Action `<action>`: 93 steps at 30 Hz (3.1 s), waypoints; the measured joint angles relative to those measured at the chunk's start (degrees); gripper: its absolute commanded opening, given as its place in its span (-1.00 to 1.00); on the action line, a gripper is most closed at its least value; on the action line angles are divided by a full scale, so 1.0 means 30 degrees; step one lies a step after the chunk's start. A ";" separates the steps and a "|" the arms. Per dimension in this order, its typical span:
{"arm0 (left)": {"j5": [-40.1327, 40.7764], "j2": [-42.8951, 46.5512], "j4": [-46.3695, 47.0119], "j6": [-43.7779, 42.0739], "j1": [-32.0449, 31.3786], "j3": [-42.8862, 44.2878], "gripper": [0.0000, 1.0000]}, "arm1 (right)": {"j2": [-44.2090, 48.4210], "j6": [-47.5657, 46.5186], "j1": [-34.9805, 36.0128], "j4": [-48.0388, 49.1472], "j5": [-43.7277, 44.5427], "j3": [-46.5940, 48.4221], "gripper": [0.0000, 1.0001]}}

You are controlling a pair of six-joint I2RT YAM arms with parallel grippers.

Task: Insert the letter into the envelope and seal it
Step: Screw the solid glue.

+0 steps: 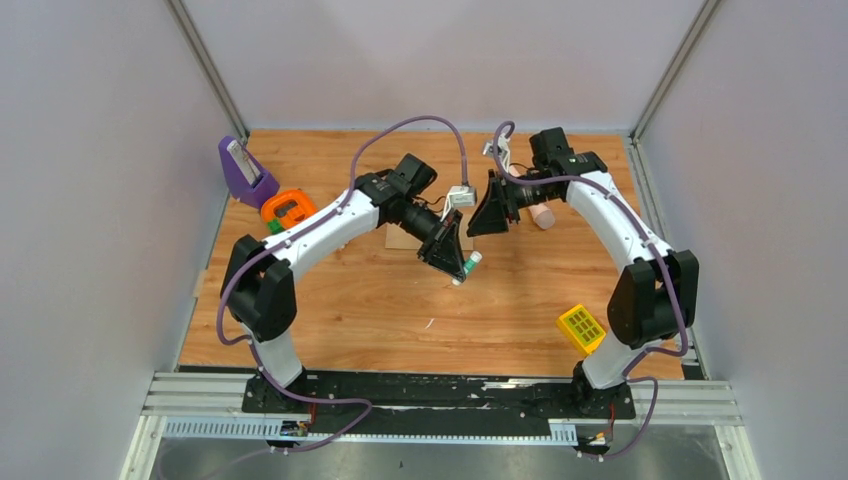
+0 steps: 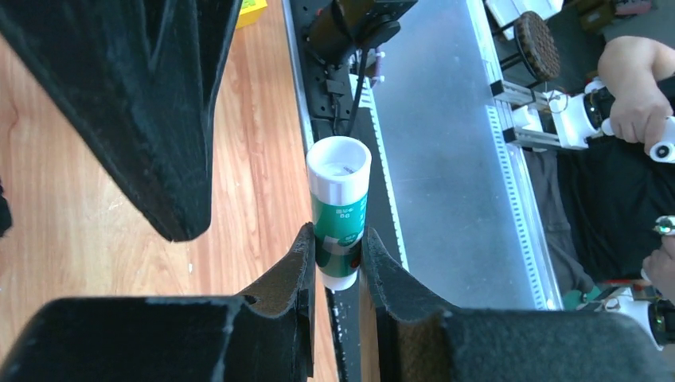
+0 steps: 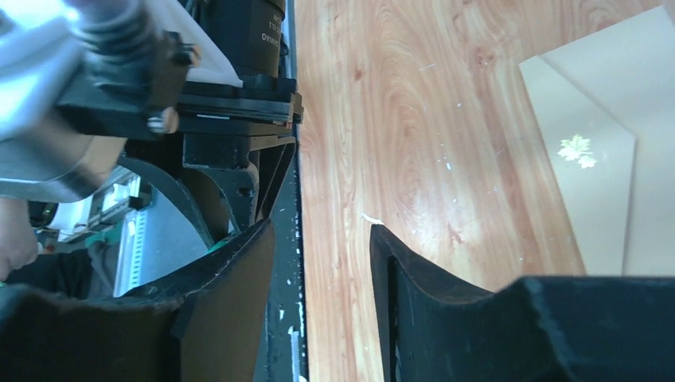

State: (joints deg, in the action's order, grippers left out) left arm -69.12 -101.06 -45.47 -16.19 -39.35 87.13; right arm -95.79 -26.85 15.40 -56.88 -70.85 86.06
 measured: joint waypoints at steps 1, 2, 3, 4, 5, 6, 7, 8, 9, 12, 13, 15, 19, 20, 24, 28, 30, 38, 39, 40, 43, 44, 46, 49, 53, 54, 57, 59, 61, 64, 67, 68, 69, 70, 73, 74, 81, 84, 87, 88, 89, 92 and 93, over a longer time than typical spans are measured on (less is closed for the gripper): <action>-0.0073 0.0007 0.0073 0.0146 0.0029 -0.0102 -1.00 | 0.0036 -0.0015 -0.0109 0.0124 0.0117 0.0007 0.10; -0.0022 0.0007 0.0189 0.0299 0.0058 -0.0204 -1.00 | 0.0036 0.0138 -0.0189 0.0233 0.0175 0.0015 0.15; 0.0219 0.0015 0.0379 0.0452 0.0087 -0.0299 -1.00 | 0.0036 0.0437 -0.0277 0.0306 0.0219 0.0058 0.19; 0.0583 0.0073 0.0634 0.0699 0.0131 -0.0430 -1.00 | 0.0036 0.0809 -0.0423 0.0415 0.0255 0.0109 0.20; 0.1341 0.0211 0.1020 0.1013 0.0160 -0.0663 -1.00 | 0.0036 0.1333 -0.0612 0.0554 0.0291 0.0153 0.21; 0.2259 0.0415 0.1421 0.1311 0.0168 -0.0925 -1.00 | 0.0051 0.1887 -0.0787 0.0758 0.0357 0.0189 0.21; 0.3053 0.0597 0.1690 0.1559 0.0182 -0.1137 -1.00 | 0.0087 0.2608 -0.0940 0.1049 0.0539 0.0189 0.22; 0.4146 0.0809 0.2047 0.1880 0.0182 -0.1362 -1.00 | 0.0138 0.3563 -0.1071 0.1501 0.0801 0.0138 0.22; 0.5129 0.0962 0.2353 0.2113 0.0182 -0.1508 -1.00 | 0.0189 0.4146 -0.1137 0.1792 0.1005 0.0073 0.22; 0.7839 0.1129 0.3060 0.2630 0.0182 -0.1617 -1.00 | 0.0466 0.6586 -0.1166 0.2769 0.2127 -0.0423 0.22; 0.8728 0.1137 0.3286 0.2805 0.0182 -0.1639 -1.00 | 0.0503 0.7322 -0.1056 0.3016 0.2477 -0.0546 0.22; 1.0018 0.1137 0.3599 0.3067 0.0182 -0.1647 -1.00 | 0.0605 0.8306 -0.0794 0.3745 0.3184 -0.0984 0.22; 1.1446 0.1137 0.4014 0.3468 0.0226 -0.1647 -1.00 | 0.1333 0.9792 0.0058 0.5697 0.4736 -0.2929 0.22; 1.1672 0.1137 0.4044 0.3534 0.0233 -0.1647 -1.00 | 0.1501 1.0047 0.0233 0.6040 0.5064 -0.3257 0.22; 1.2276 0.1137 0.4131 0.3679 0.0240 -0.1647 -1.00 | 0.2637 1.0899 0.0940 0.8080 0.6623 -0.4583 0.21; 1.2451 0.1144 0.4262 0.3803 0.0240 -0.1719 -1.00 | 0.4014 1.1475 0.1508 0.9930 0.8043 -0.5712 0.17; 1.2451 0.1144 0.4320 0.3840 0.0240 -0.1749 -1.00 | 0.4211 1.1672 0.1676 1.0601 0.8633 -0.5807 0.11; 1.2495 0.1144 0.4452 0.3949 0.0240 -0.1749 -1.00 | 0.3701 1.2225 0.1843 1.1657 0.9617 -0.5814 -0.01; 1.2531 0.1144 0.4466 0.3949 0.0240 -0.1749 -1.00 | 0.3585 1.2284 0.1858 1.1664 0.9668 -0.5814 -0.01; 1.2575 0.1144 0.4488 0.3949 0.0240 -0.1749 -1.00 | 0.3446 1.2305 0.1865 1.1664 0.9748 -0.5814 -0.01; 1.2597 0.1144 0.4517 0.3956 0.0240 -0.1749 -1.00 | 0.3228 1.2386 0.1909 1.1672 0.9836 -0.5821 -0.04; 1.2611 0.1144 0.4517 0.3956 0.0240 -0.1749 -1.00 | 0.3198 1.2422 0.1931 1.1679 0.9908 -0.5850 -0.07; 1.2626 0.1144 0.4517 0.3971 0.0248 -0.1749 -1.00 | 0.3198 1.2437 0.1953 1.1701 0.9967 -0.5916 -0.15; 1.2626 0.1144 0.4524 0.4007 0.0248 -0.1749 -1.00 | 0.3191 1.2466 0.1974 1.1723 1.0018 -0.5931 -0.29; 1.2655 0.1144 0.4524 0.4022 0.0255 -0.1749 -1.00 | 0.3169 1.2590 0.1974 1.1781 0.9945 -0.5931 -0.44; 1.2662 0.1144 0.4517 0.4022 0.0255 -0.1749 -1.00 | 0.3169 1.2641 0.1974 1.1788 0.9894 -0.5931 -0.44; 1.2648 0.1144 0.4503 0.4036 0.0284 -0.1749 -1.00 | 0.3169 1.2662 0.1974 1.1839 0.9785 -0.5931 -0.38; 1.2611 0.1144 0.4532 0.4109 0.0393 -0.1749 -1.00 | 0.3169 1.2692 0.1974 1.1854 0.9712 -0.5931 -0.32; 1.2568 0.1151 0.4539 0.4175 0.0459 -0.1749 -1.00 | 0.3169 1.2764 0.1974 1.1854 0.9632 -0.5931 -0.32; 1.2553 0.1151 0.4561 0.4291 0.0597 -0.1756 -1.00 | 0.3169 1.2801 0.1974 1.1854 0.9573 -0.5931 -0.36; 1.2488 0.1158 0.4823 0.4371 0.0678 -0.1785 -1.00 | 0.3169 1.2801 0.1974 1.1861 0.9581 -0.5931 -0.42; 1.2444 0.1173 0.4823 0.4386 0.0685 -0.1785 -1.00 | 0.3169 1.2794 0.1974 1.1868 0.9566 -0.5931 -0.44; 1.2400 0.1188 0.4830 0.4393 0.0692 -0.1785 -1.00 | 0.3169 1.2801 0.1974 1.1868 0.9530 -0.5931 -0.48; 1.2327 0.1209 0.4823 0.4415 0.0707 -0.1785 -1.00 | 0.3155 1.2794 0.1974 1.1883 0.9464 -0.5931 -0.54; 1.2138 0.1297 0.4809 0.4444 0.0787 -0.1894 -1.00 | 0.3053 1.2801 0.1967 1.1992 0.9107 -0.5931 -0.63; 1.2043 0.1319 0.4801 0.4444 0.0809 -0.1931 -1.00 | 0.3002 1.2801 0.1967 1.2014 0.8983 -0.5931 -0.58; 1.1154 0.1479 0.4918 0.4452 0.0882 -0.2193 -1.00 | 0.2885 1.2823 0.1960 1.2065 0.8451 -0.5909 -0.20; 1.0994 0.1676 0.4969 0.4452 0.0874 -0.2208 -1.00 | 0.2754 1.2939 0.1974 1.2050 0.8371 -0.5792 -0.22; 1.0987 0.1756 0.4969 0.4452 0.0882 -0.2208 -1.00 | 0.2499 1.3027 0.1974 1.2065 0.8167 -0.5537 -0.24; 1.0987 0.1756 0.4976 0.4452 0.0896 -0.2208 -1.00 | 0.2448 1.3063 0.1974 1.2058 0.8131 -0.5493 -0.25; 1.0994 0.1756 0.4969 0.4452 0.0896 -0.2215 -1.00 | 0.2390 1.3085 0.1974 1.2050 0.8080 -0.5450 -0.25; 1.0987 0.1770 0.5020 0.4444 0.0889 -0.2295 -1.00 | 0.2331 1.3085 0.1974 1.2043 0.7985 -0.5435 -0.30; 1.0987 0.1778 0.5034 0.4444 0.0889 -0.2317 -1.00 | 0.2331 1.3085 0.1974 1.2043 0.7963 -0.5421 -0.33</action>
State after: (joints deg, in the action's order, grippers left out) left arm -36.16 -95.72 -30.37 -2.85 -36.69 80.18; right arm -88.79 12.40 21.32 -20.75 -46.96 69.80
